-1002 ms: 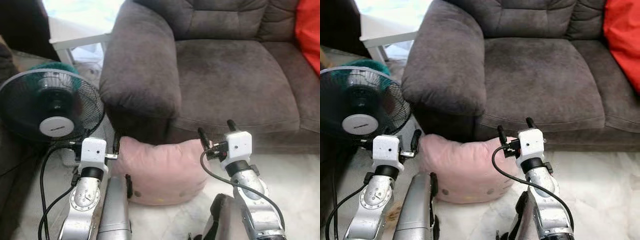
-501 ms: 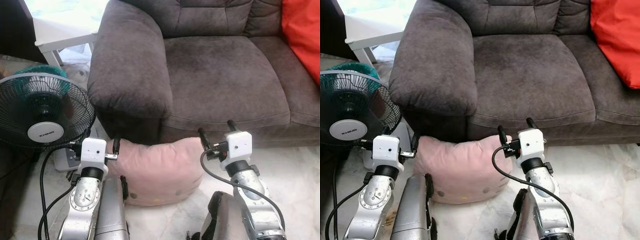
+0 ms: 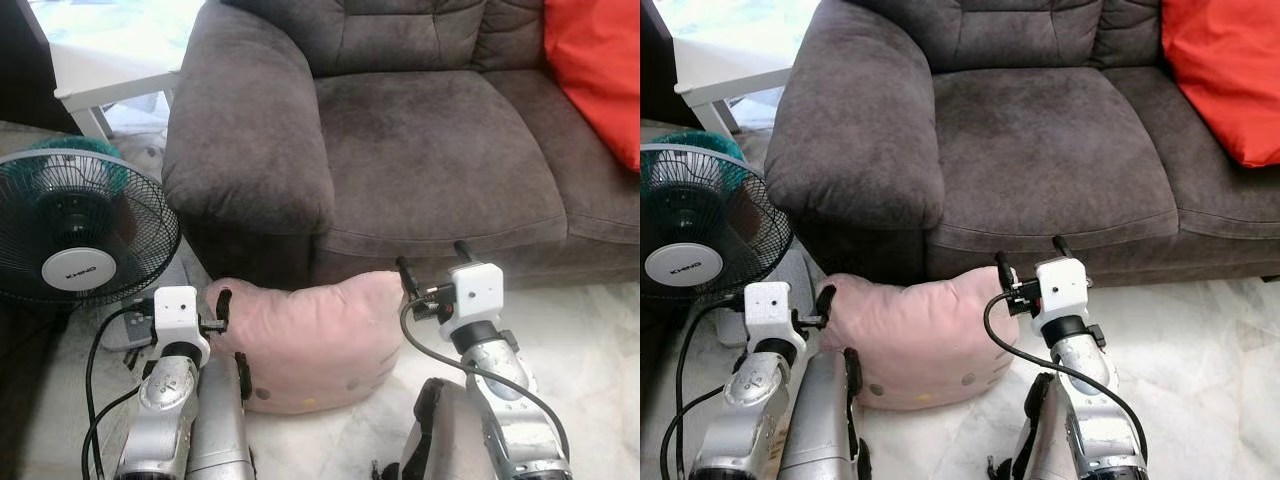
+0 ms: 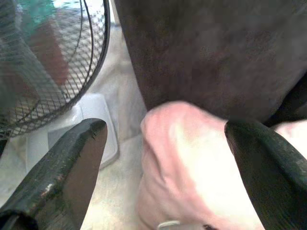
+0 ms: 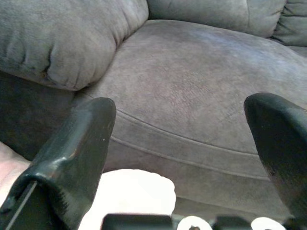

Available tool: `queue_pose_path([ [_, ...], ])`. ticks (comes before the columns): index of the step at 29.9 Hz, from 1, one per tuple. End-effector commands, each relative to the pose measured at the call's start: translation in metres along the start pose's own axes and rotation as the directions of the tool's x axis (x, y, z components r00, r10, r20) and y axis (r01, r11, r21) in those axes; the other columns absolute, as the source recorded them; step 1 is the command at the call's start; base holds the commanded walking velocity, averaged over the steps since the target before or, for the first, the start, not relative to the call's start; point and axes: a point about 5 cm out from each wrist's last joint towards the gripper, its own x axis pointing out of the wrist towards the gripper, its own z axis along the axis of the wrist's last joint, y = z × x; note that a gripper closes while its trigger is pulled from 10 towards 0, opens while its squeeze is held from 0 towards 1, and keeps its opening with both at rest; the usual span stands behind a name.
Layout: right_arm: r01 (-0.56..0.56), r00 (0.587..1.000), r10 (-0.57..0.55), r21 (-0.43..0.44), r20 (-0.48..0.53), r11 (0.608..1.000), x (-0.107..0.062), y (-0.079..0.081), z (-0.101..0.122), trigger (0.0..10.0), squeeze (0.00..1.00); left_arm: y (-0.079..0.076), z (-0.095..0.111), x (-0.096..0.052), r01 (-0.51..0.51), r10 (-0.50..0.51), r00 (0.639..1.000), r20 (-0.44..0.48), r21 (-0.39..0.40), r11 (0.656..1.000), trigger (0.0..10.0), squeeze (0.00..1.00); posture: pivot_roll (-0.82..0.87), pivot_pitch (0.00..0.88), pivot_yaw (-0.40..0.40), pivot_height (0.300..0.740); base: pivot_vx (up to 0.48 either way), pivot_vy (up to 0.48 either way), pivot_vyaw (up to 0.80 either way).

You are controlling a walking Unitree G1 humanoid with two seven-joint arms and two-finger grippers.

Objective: Move the pillow to the sofa from floor

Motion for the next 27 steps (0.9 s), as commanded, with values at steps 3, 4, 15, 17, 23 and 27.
queue_pose_path([
  [3, -0.001, 1.0, 0.001, 0.005, -0.019, 1.0, -0.001, 0.0, -0.004, 10.0, 0.0, 0.01, -0.011, 0.014, -0.009, 0.01, 0.995, -0.097, 0.007, 1.0, 10.0, 0.0, 0.13, 0.136, -0.062, 0.48, 0.0, 0.0, 0.0],
  [4, -0.001, 1.0, 0.001, 0.005, -0.019, 1.0, -0.001, 0.0, -0.004, 10.0, 0.0, 0.01, -0.011, 0.014, -0.009, 0.01, 0.995, -0.097, 0.007, 1.0, 10.0, 0.0, 0.13, 0.136, -0.062, 0.48, 0.0, 0.0, 0.0],
  [15, 0.0, 1.0, 0.0, 0.001, -0.017, 1.0, -0.001, -0.001, -0.003, 10.0, 0.0, 0.019, -0.013, 0.038, 0.077, -0.081, 0.98, -0.181, -0.033, 0.997, 10.0, 0.0, 0.12, 0.145, -0.068, 0.48, 0.047, 0.0, 0.0],
  [17, -0.002, 1.0, 0.002, 0.0, -0.018, 1.0, -0.002, -0.002, -0.003, 10.0, 0.0, 0.02, -0.012, 0.04, 0.081, -0.088, 0.979, -0.182, -0.041, 0.996, 10.0, 0.0, 0.12, 0.149, -0.071, 0.48, 0.315, 0.0, 0.0],
  [23, -0.007, 1.0, 0.007, -0.003, -0.018, 1.0, -0.002, -0.003, -0.002, 10.0, 0.0, 0.013, -0.004, 0.046, 0.152, -0.175, 0.972, -0.158, -0.148, 0.977, 10.0, 0.0, 0.12, 0.165, -0.077, 0.48, 0.116, 0.0, 0.0],
  [27, -0.01, 1.0, 0.01, -0.003, -0.014, 1.0, -0.001, -0.003, 0.001, 10.0, 0.0, 0.013, -0.006, 0.048, 0.158, -0.176, 0.966, -0.19, -0.105, 0.982, 10.0, 0.0, 0.11, 0.175, -0.081, 0.48, 0.0, 0.0, 0.0],
])
